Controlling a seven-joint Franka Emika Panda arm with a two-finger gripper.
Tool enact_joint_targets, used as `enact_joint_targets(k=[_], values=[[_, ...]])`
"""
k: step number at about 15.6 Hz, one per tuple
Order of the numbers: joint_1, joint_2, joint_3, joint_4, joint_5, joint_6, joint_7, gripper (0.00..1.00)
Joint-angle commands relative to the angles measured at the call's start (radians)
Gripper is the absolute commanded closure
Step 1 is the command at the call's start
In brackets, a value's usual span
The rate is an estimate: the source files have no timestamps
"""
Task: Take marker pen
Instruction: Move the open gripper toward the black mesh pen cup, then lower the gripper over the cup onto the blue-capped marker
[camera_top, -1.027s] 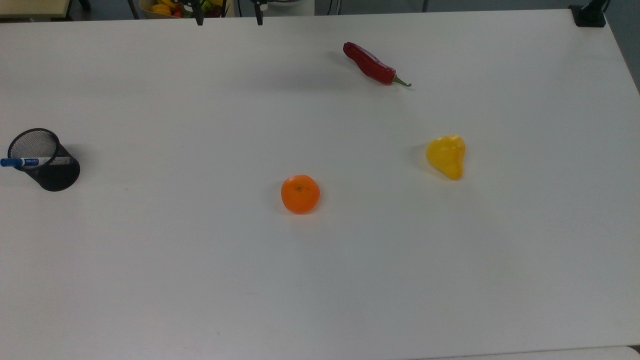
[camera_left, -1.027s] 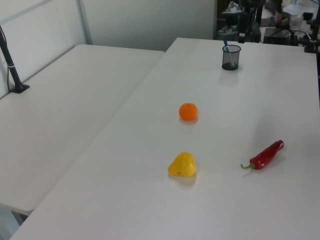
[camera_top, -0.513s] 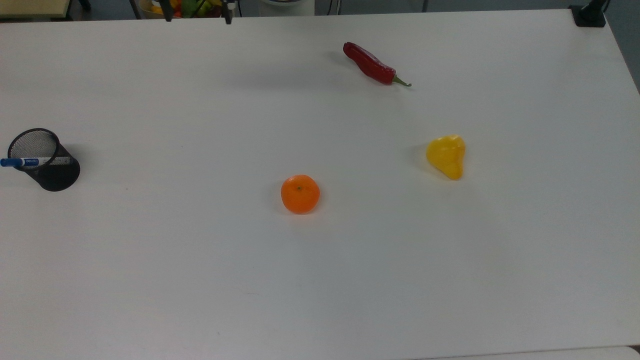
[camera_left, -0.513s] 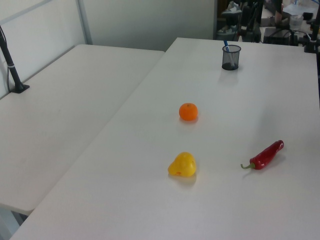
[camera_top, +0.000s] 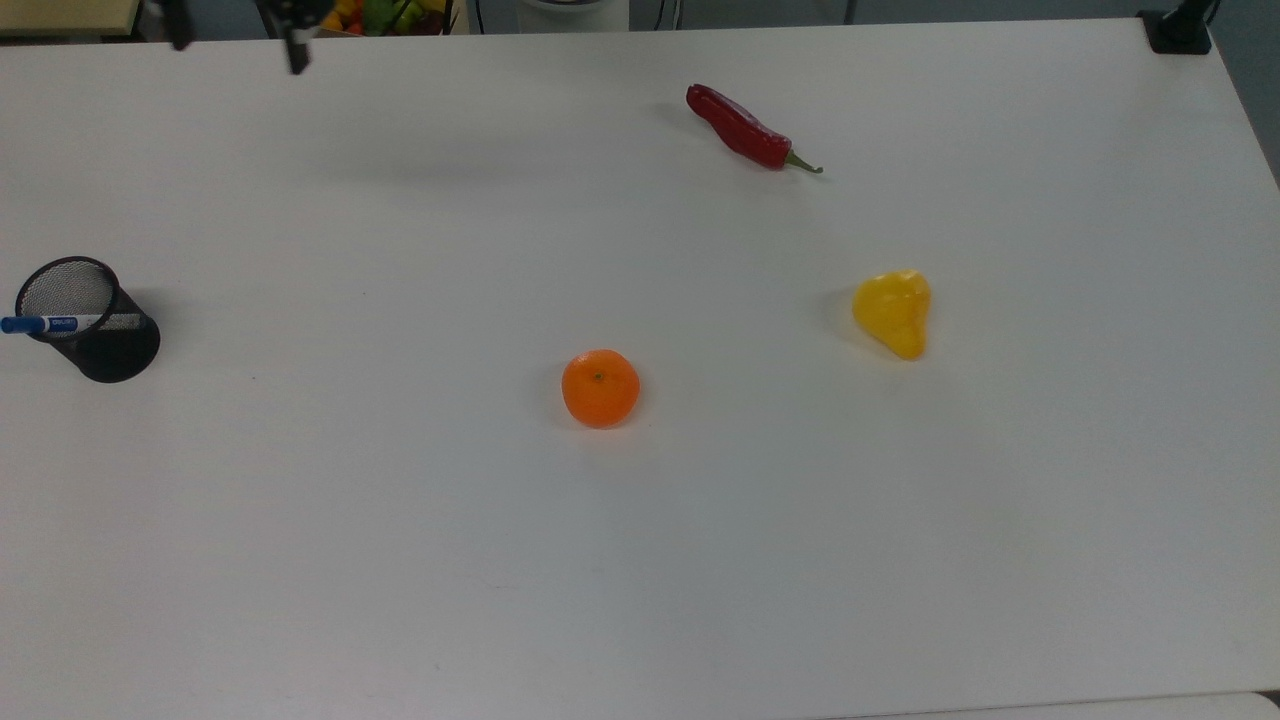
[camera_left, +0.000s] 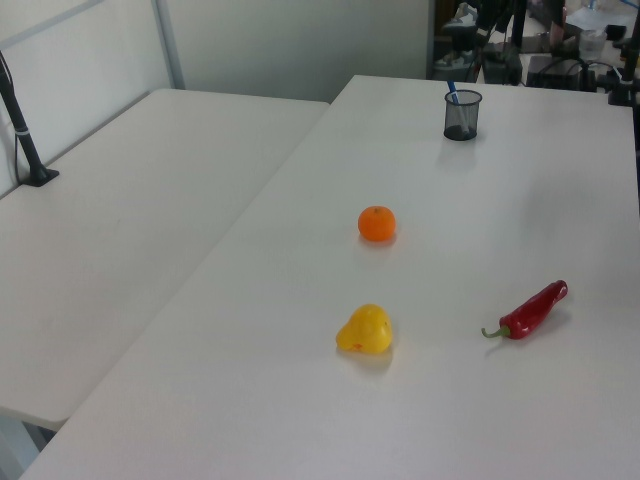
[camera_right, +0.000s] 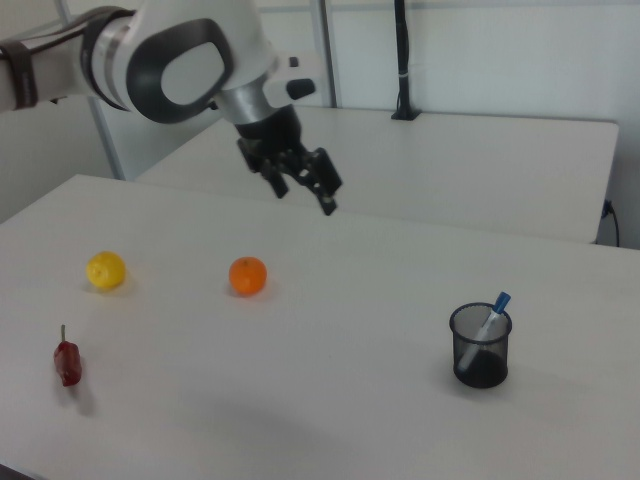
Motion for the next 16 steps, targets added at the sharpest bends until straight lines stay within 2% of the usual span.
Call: enact_joint_targets(k=[1,4,7,16], values=[[-0.032,0.050,-0.053,-0.011,-0.015,0.184,-0.005,0.00],[-0.038,0.130,-0.102,-0.009,-0.015,0.378,0.081,0.00],[-0.052,0.196,-0.125,-0.006,-0.017,0.501,0.168,0.00],[-0.101,0.403,-0.129,0.017,-0.004,0.845,0.251,0.00]])
